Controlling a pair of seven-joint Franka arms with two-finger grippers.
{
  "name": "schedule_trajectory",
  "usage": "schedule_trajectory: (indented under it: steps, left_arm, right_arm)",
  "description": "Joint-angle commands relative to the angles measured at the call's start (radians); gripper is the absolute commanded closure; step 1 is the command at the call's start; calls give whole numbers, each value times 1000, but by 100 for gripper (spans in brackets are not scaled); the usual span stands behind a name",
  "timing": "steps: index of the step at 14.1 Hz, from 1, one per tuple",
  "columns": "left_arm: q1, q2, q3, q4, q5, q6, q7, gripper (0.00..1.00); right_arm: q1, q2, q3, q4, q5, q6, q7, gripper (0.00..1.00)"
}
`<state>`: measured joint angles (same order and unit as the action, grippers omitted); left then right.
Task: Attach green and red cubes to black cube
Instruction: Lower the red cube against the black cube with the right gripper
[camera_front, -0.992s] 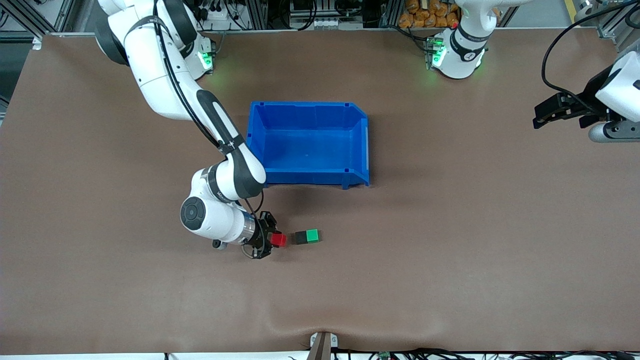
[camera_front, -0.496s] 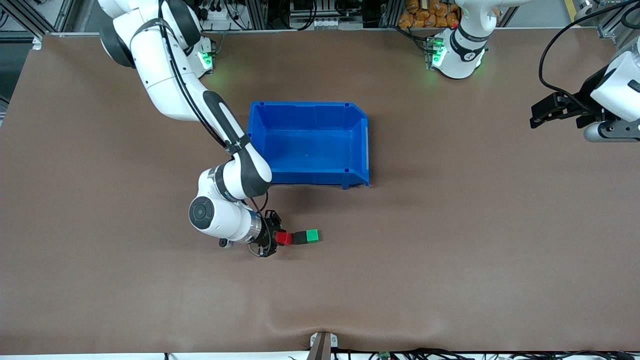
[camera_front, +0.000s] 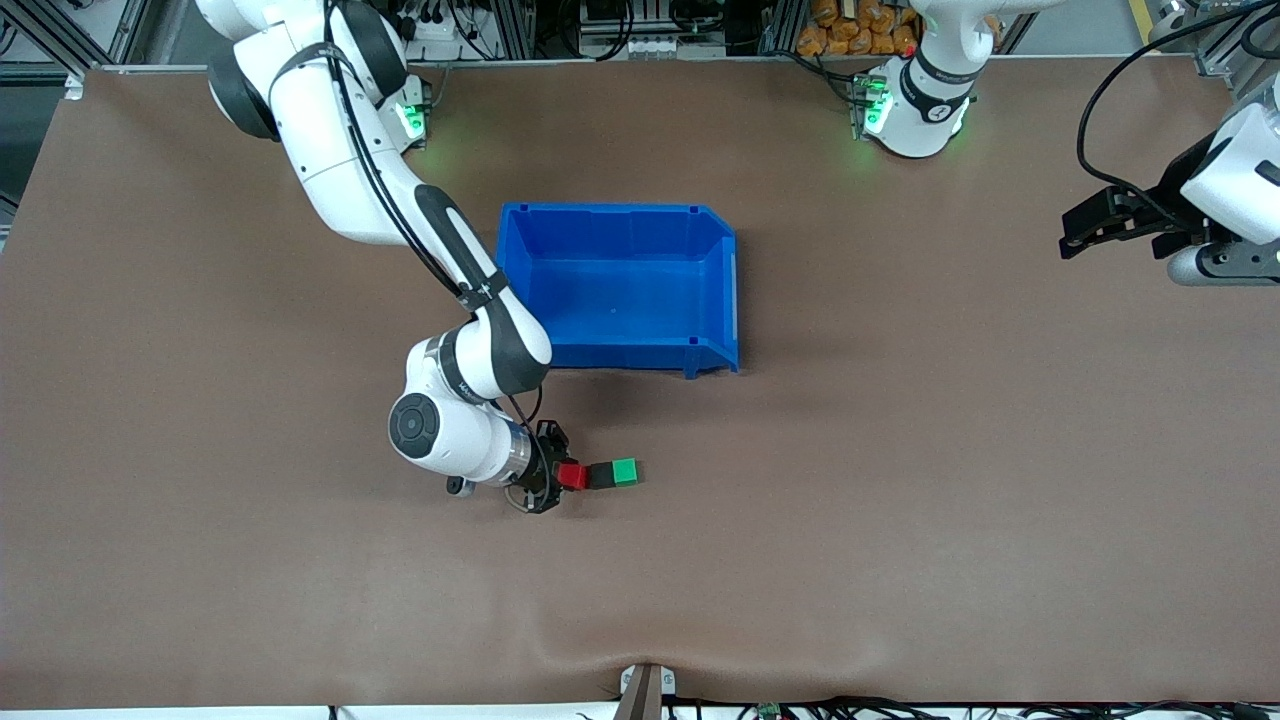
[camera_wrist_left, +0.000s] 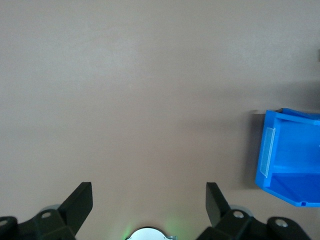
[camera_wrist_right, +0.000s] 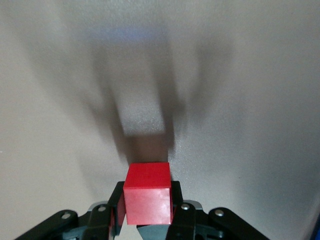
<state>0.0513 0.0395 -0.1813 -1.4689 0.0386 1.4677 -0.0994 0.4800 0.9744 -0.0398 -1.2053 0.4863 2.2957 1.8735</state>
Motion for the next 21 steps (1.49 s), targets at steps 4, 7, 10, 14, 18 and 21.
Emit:
schedule_trajectory:
  steps: [4, 7, 10, 14, 18, 21]
  left_arm:
    - [-5, -3, -6, -5, 9, 11, 18, 0]
    - [-8, -3, -7, -7, 9, 14, 17, 0]
    - [-7, -1, -15, -5, 7, 14, 17, 0]
    - [-7, -1, -15, -5, 6, 16, 17, 0]
    - [-7, 0, -15, -5, 6, 17, 7, 0]
    - [-7, 0, -17, -5, 6, 17, 3, 0]
  right_arm:
    - [17, 26, -15, 43, -6, 1, 19, 100]
    - [25, 27, -15, 41, -8, 1, 19, 100]
    - [25, 30, -15, 39, -8, 1, 19, 100]
    - [31, 38, -15, 39, -9, 2, 19, 100]
    - [31, 38, -15, 36, -29, 1, 19, 87]
    - [32, 37, -15, 33, -41, 1, 19, 70]
